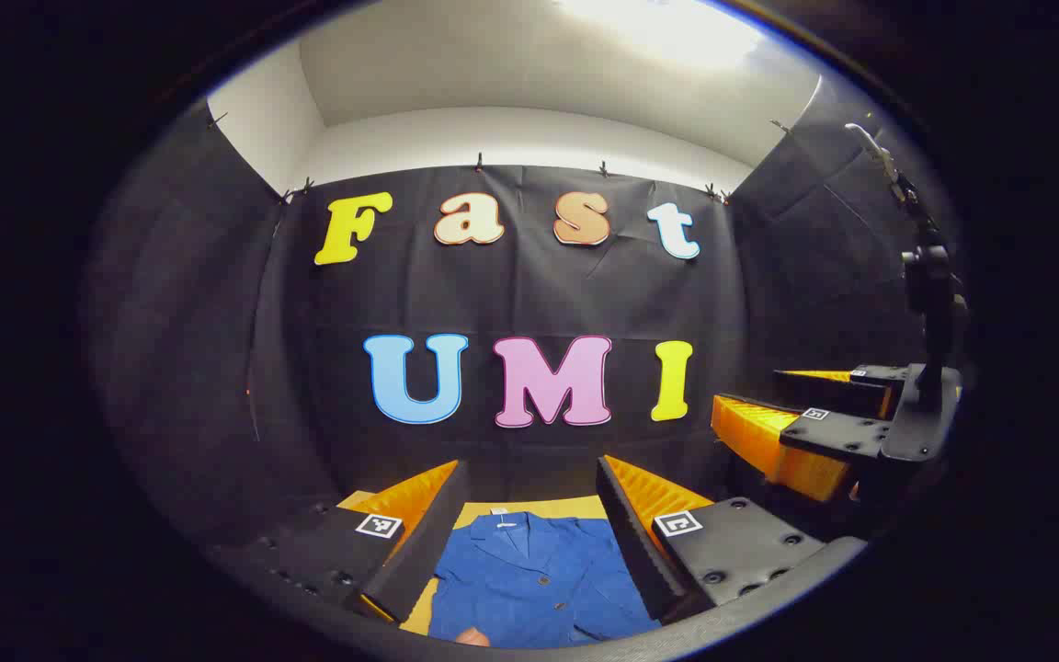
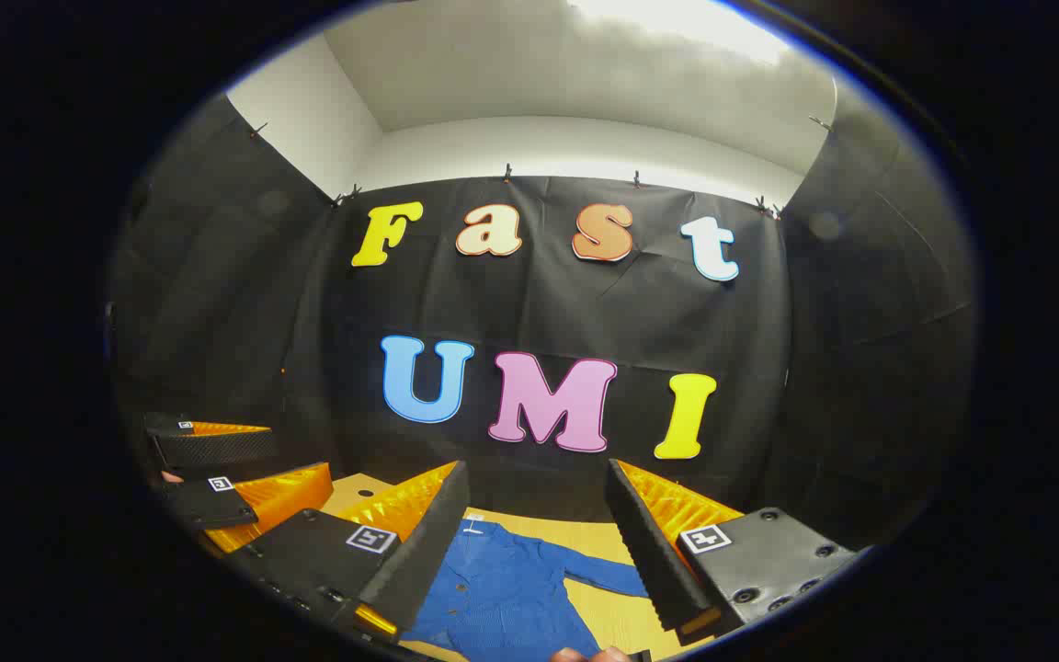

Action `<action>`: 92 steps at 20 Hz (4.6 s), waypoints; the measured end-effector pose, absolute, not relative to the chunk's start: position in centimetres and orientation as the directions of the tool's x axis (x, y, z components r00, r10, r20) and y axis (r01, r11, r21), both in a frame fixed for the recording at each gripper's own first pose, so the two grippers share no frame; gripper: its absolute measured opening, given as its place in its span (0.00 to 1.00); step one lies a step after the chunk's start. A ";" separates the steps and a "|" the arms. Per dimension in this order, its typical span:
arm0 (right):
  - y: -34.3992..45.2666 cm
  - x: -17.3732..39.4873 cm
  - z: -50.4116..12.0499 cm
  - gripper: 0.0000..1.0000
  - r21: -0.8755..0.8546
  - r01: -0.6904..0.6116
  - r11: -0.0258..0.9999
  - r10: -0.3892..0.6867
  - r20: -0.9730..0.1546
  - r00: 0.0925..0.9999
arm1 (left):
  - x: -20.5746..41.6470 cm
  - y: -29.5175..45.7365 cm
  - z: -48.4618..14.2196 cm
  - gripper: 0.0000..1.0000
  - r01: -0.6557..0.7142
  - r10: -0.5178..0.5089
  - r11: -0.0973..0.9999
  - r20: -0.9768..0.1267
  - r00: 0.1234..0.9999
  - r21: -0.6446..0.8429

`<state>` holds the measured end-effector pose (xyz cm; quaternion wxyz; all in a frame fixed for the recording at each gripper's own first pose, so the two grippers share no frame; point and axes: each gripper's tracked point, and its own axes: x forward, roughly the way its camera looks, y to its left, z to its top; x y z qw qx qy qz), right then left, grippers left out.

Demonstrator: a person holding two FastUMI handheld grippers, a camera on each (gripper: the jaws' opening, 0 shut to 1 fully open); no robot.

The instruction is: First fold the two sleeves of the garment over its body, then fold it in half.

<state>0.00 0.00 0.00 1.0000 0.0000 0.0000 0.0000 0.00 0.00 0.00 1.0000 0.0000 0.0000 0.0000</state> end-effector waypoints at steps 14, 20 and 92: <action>-0.9 -0.3 -1.3 0.89 -0.002 0.031 1.000 -0.031 -0.040 0.999 | 0.7 1.0 -1.7 0.82 -0.025 0.023 0.999 -0.082 0.996 -0.032; -0.6 0.0 -1.7 0.89 0.006 0.024 1.000 -0.024 -0.054 0.998 | 0.5 2.2 -2.1 0.82 -0.057 0.050 0.996 -0.101 0.994 -0.073; -35.0 12.5 -49.9 0.96 0.110 0.428 0.897 -0.183 -0.789 0.586 | 21.1 -10.6 -4.7 0.82 -0.014 -0.001 0.996 -0.175 0.985 -0.083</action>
